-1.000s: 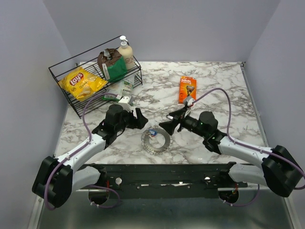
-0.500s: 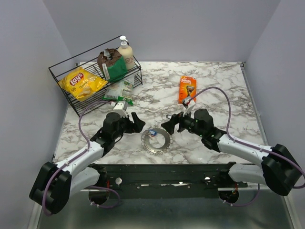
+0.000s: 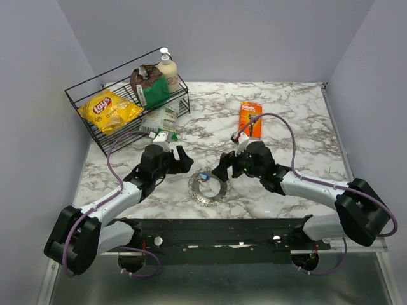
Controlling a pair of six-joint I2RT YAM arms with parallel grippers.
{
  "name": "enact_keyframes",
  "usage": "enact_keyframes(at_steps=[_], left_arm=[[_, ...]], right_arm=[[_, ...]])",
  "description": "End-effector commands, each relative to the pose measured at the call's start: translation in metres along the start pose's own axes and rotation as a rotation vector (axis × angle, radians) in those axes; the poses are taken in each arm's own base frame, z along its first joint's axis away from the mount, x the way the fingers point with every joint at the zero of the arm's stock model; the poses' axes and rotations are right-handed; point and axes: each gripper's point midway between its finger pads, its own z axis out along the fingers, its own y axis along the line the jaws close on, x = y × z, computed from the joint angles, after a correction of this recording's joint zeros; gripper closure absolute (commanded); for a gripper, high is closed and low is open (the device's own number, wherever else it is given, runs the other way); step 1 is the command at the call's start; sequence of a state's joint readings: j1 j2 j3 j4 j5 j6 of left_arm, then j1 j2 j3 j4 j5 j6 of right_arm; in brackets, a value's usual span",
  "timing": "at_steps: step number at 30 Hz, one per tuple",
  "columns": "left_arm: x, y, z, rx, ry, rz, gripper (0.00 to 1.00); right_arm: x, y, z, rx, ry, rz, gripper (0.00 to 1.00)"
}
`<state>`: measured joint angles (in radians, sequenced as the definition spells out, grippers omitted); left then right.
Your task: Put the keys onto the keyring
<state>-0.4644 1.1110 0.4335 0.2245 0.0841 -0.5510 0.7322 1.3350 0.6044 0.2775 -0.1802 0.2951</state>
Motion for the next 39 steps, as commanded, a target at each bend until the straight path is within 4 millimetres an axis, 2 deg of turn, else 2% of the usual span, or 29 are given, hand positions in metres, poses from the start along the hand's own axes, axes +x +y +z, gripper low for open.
enact_keyframes(at_steps=[1, 6, 7, 9, 10, 14, 20, 21, 26, 32, 38, 39], left_arm=[[0.000, 0.009, -0.001, -0.041, -0.005, -0.026, 0.09], [0.006, 0.010, -0.005, -0.023, 0.011, -0.067, 0.09], [0.007, 0.010, -0.006, -0.024, 0.012, -0.075, 0.09], [0.012, 0.011, -0.009, -0.016, 0.025, -0.095, 0.11], [0.014, 0.013, -0.010, -0.014, 0.029, -0.108, 0.11], [0.022, 0.010, -0.014, 0.026, 0.047, -0.162, 0.15], [0.053, 0.011, -0.024, 0.062, 0.102, -0.221, 0.25], [0.063, 0.013, -0.027, 0.065, 0.116, -0.235, 0.27], [0.078, 0.010, -0.036, 0.098, 0.131, -0.291, 0.30], [0.079, 0.021, -0.045, 0.048, 0.095, -0.281, 0.30], [0.066, 0.028, -0.042, 0.010, 0.042, -0.231, 0.31], [0.067, 0.029, -0.040, 0.008, 0.052, -0.230, 0.33]], right_arm=[[0.017, 0.014, 0.003, -0.029, 0.099, -0.048, 0.04], [0.017, 0.036, 0.006, -0.054, 0.120, -0.101, 0.06], [0.019, 0.038, 0.007, -0.058, 0.129, -0.106, 0.10], [0.020, 0.046, 0.011, -0.079, 0.141, -0.119, 0.12], [0.021, 0.048, 0.013, -0.088, 0.148, -0.126, 0.17], [0.024, 0.060, 0.022, -0.139, 0.177, -0.138, 0.20], [0.023, 0.070, 0.030, -0.185, 0.197, -0.119, 0.23], [0.023, 0.071, 0.031, -0.187, 0.198, -0.116, 0.23], [0.027, 0.071, 0.030, -0.192, 0.210, -0.104, 0.23], [0.029, 0.072, 0.032, -0.196, 0.223, -0.096, 0.23], [0.028, 0.074, 0.045, -0.198, 0.231, -0.078, 0.24], [0.027, 0.073, 0.047, -0.198, 0.232, -0.078, 0.28]])
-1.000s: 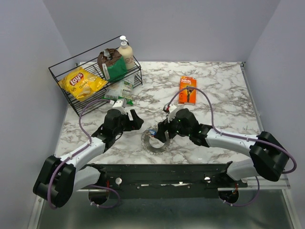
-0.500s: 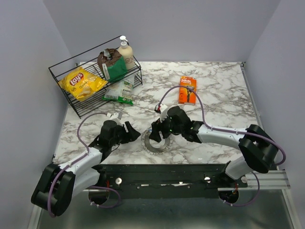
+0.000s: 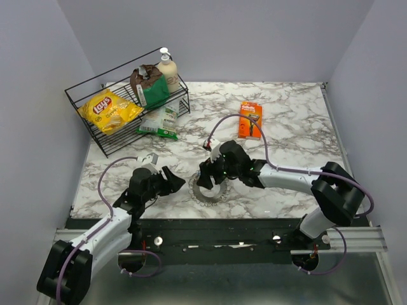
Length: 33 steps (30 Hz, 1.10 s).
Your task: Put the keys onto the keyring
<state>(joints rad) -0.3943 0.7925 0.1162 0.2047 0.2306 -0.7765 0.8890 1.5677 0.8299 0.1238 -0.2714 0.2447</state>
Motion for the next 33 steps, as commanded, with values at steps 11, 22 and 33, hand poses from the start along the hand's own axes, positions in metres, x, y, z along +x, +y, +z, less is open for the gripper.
enact_keyframes(at_steps=[11, 22, 33], left_arm=[[-0.003, -0.007, 0.017, 0.042, 0.024, 0.005, 0.38], [-0.006, -0.009, 0.020, 0.050, 0.020, 0.002, 0.46], [-0.006, -0.008, 0.022, 0.047, 0.021, -0.002, 0.46]], right_arm=[[-0.005, 0.008, 0.029, -0.058, 0.068, 0.008, 0.48], [0.010, 0.007, 0.049, -0.052, 0.156, 0.030, 0.52], [-0.001, -0.003, 0.039, 0.034, 0.108, 0.051, 0.51]])
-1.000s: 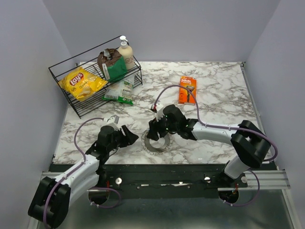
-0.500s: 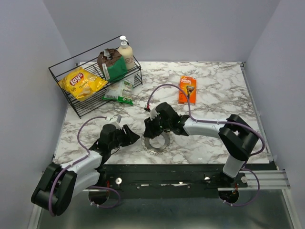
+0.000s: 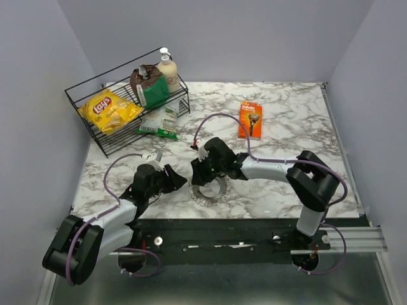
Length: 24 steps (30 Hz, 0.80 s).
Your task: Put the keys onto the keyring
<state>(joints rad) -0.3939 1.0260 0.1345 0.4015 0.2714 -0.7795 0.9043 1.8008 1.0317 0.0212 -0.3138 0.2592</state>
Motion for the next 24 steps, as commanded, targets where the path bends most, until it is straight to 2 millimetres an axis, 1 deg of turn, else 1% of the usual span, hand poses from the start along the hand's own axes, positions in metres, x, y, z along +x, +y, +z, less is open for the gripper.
enact_keyframes(at_steps=[1, 6, 11, 14, 16, 17, 18, 19, 21, 23, 24], left_arm=[[-0.010, -0.009, 0.002, 0.031, -0.021, 0.009, 0.46], [-0.014, -0.013, 0.002, 0.040, -0.027, 0.026, 0.46], [-0.017, -0.015, 0.002, 0.038, -0.033, 0.044, 0.45], [-0.018, -0.015, 0.002, 0.040, -0.033, 0.048, 0.44], [-0.018, -0.017, 0.002, 0.048, -0.028, 0.059, 0.44], [-0.019, -0.018, 0.002, 0.050, -0.031, 0.065, 0.44], [-0.020, -0.020, 0.002, 0.058, -0.029, 0.083, 0.44], [-0.024, -0.025, 0.002, 0.072, -0.035, 0.102, 0.43], [-0.025, -0.026, 0.002, 0.069, -0.025, 0.122, 0.43], [-0.031, -0.029, 0.001, 0.073, -0.032, 0.153, 0.42], [-0.033, -0.031, 0.001, 0.074, -0.036, 0.164, 0.42]], right_arm=[[-0.011, -0.003, -0.009, 0.063, -0.039, 0.019, 0.51], [-0.018, -0.013, -0.021, 0.133, -0.083, 0.024, 0.50], [-0.018, -0.022, -0.029, 0.170, -0.101, 0.047, 0.50], [-0.021, -0.031, -0.037, 0.188, -0.121, 0.073, 0.50], [-0.019, -0.039, -0.042, 0.208, -0.124, 0.092, 0.50], [-0.021, -0.040, -0.046, 0.211, -0.135, 0.100, 0.50], [-0.019, -0.045, -0.048, 0.226, -0.136, 0.111, 0.50], [-0.019, -0.047, -0.050, 0.231, -0.140, 0.120, 0.50], [-0.018, -0.053, -0.057, 0.241, -0.151, 0.146, 0.50], [-0.012, -0.058, -0.061, 0.250, -0.149, 0.170, 0.49], [-0.015, -0.059, -0.067, 0.253, -0.166, 0.177, 0.49]])
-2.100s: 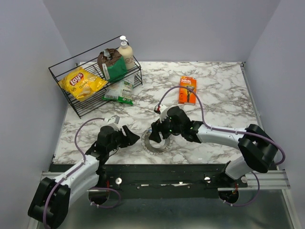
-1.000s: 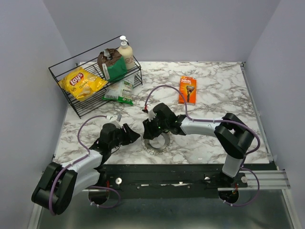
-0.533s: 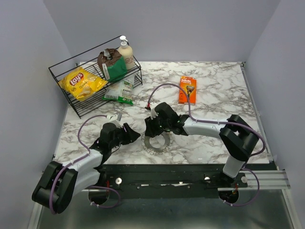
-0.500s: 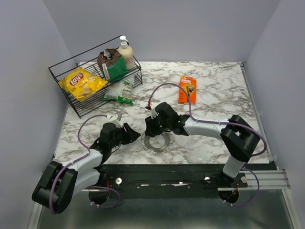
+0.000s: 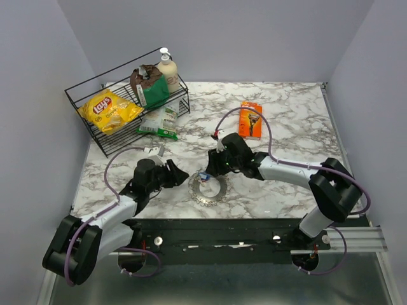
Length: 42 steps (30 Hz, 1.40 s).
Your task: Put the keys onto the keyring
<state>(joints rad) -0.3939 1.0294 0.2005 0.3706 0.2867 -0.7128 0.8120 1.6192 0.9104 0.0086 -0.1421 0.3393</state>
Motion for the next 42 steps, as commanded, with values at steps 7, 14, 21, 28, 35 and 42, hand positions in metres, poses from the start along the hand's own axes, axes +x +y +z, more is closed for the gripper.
enact_keyframes(at_steps=[7, 14, 21, 28, 35, 42], left_arm=[[-0.029, -0.024, 0.013, 0.061, 0.007, 0.128, 0.42], [-0.016, -0.028, 0.032, 0.103, 0.108, 0.076, 0.44], [0.007, -0.028, 0.043, 0.123, 0.202, 0.030, 0.47], [0.013, -0.020, 0.037, 0.079, 0.193, 0.013, 0.48], [0.020, -0.009, 0.033, 0.029, 0.200, 0.006, 0.48], [0.024, -0.006, 0.042, 0.028, 0.227, 0.001, 0.48]], right_arm=[[0.015, -0.023, -0.031, 0.054, 0.006, 0.115, 0.49], [0.031, -0.026, -0.029, 0.063, 0.070, 0.129, 0.49], [0.045, -0.031, -0.034, 0.086, 0.094, 0.163, 0.49], [0.043, -0.038, -0.033, 0.123, 0.086, 0.165, 0.48], [0.041, -0.043, -0.038, 0.145, 0.067, 0.195, 0.47], [0.058, -0.050, -0.044, 0.145, 0.094, 0.296, 0.45]])
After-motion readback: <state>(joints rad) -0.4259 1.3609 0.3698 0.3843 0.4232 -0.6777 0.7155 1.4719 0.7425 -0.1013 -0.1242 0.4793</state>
